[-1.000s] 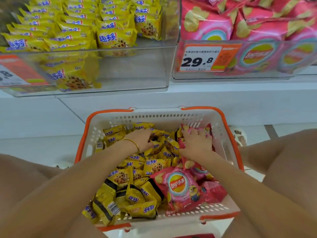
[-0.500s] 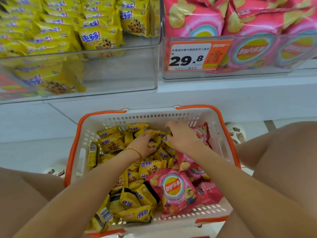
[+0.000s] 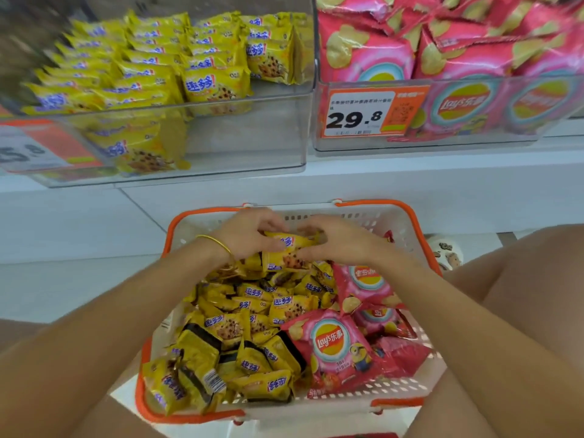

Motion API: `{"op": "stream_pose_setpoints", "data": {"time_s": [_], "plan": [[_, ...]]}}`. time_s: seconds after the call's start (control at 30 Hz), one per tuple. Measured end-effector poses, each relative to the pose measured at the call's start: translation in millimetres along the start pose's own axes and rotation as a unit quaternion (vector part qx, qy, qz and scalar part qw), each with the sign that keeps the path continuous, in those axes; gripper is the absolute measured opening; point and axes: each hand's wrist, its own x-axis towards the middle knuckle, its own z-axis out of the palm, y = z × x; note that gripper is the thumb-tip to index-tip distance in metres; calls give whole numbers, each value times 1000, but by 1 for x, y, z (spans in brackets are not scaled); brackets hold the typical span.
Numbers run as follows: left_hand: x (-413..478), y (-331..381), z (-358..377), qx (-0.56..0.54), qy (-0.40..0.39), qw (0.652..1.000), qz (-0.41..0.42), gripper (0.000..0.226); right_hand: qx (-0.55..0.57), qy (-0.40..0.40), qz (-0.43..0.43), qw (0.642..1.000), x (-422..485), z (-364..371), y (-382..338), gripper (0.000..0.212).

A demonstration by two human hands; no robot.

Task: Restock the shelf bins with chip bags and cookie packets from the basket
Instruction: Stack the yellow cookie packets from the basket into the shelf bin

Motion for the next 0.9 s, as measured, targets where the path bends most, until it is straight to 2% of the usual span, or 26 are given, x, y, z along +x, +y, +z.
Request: {"op": "stream_pose_setpoints", "data": {"time_s": [0.07, 0.17, 0.23, 0.27, 0.33, 0.4, 0.43, 0.5, 0.57, 0.67, 0.77, 0.9], "plan": [[-22, 21, -18, -39, 11, 999, 35, 25, 27, 3, -25, 999, -8, -13, -20, 41], [-50, 50, -48, -55, 43, 994, 88, 24, 142, -25, -34, 989, -30, -39, -54, 20], [-66, 69, -70, -96, 84, 984, 129, 19, 165, -38, -55, 984, -48, -61, -78, 17], [-73, 78, -80, -118, 125, 972, 161, 17, 168, -33, -67, 983, -57, -73, -90, 17], [-82, 91, -96, -99, 266, 927, 245, 14, 160, 5, -91, 983, -74, -96, -118, 13], [-80, 93, -112, 31, 397, 870, 291, 12, 126, 89, -111, 982, -80, -119, -148, 15], [-76, 92, -118, 131, 425, 849, 285, 20, 84, 147, -116, 979, -76, -130, -161, 22], [-65, 85, -124, 309, 388, 831, 250, 42, -36, 264, -107, 958, -52, -150, -187, 36], [-57, 78, -122, 370, 343, 833, 225, 51, -187, 327, -65, 924, -14, -164, -206, 34], [-49, 68, -113, 406, 379, 802, 223, 48, -344, 288, 25, 894, 35, -168, -218, 23], [-47, 66, -112, 418, 393, 787, 229, 49, -422, 196, 80, 882, 73, -163, -217, 26], [-45, 64, -112, 421, 401, 776, 244, 50, -456, 139, 120, 871, 111, -162, -206, 27]]}}
